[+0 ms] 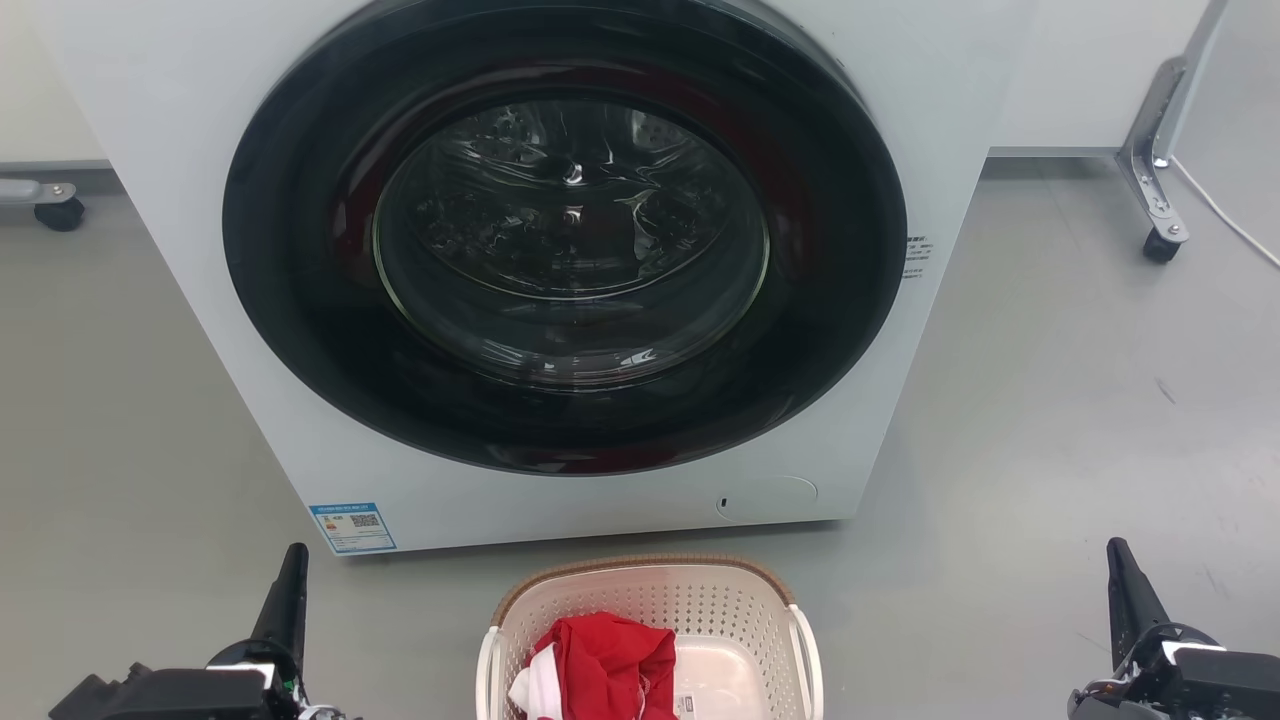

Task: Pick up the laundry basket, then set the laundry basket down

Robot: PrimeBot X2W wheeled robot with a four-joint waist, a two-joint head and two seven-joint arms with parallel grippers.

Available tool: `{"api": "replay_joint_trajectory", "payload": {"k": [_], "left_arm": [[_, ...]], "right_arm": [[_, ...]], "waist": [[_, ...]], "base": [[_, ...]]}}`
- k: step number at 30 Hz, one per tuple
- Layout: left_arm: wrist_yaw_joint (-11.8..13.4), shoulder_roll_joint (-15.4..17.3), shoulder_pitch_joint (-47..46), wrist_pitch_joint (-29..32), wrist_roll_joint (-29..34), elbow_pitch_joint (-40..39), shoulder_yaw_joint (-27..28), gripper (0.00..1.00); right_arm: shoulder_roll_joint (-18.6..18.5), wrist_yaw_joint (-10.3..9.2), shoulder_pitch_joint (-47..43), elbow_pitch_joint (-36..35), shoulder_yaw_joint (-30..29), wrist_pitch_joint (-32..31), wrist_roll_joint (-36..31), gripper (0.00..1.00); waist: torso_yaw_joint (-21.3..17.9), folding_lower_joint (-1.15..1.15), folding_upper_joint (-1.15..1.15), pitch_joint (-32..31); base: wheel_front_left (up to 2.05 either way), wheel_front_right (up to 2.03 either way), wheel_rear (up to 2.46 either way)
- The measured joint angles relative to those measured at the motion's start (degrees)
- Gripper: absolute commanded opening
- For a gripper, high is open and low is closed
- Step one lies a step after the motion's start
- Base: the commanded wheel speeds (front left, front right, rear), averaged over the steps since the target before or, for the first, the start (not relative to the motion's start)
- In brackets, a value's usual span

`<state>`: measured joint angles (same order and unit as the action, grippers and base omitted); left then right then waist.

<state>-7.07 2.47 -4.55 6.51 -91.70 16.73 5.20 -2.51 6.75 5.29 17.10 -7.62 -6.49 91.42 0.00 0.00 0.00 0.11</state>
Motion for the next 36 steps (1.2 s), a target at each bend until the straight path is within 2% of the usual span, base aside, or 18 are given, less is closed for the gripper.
{"api": "replay_joint_trajectory", "payload": {"k": [36], "left_arm": [[0.0, 0.0, 0.0, 0.0, 0.0, 0.1, 0.0, 0.0]], "right_arm": [[0.0, 0.15, 0.0, 0.0, 0.0, 0.0, 0.0, 0.0]], "waist": [[0.0, 0.0, 0.0, 0.0]], "base": [[0.0, 0.0, 0.0]]}}
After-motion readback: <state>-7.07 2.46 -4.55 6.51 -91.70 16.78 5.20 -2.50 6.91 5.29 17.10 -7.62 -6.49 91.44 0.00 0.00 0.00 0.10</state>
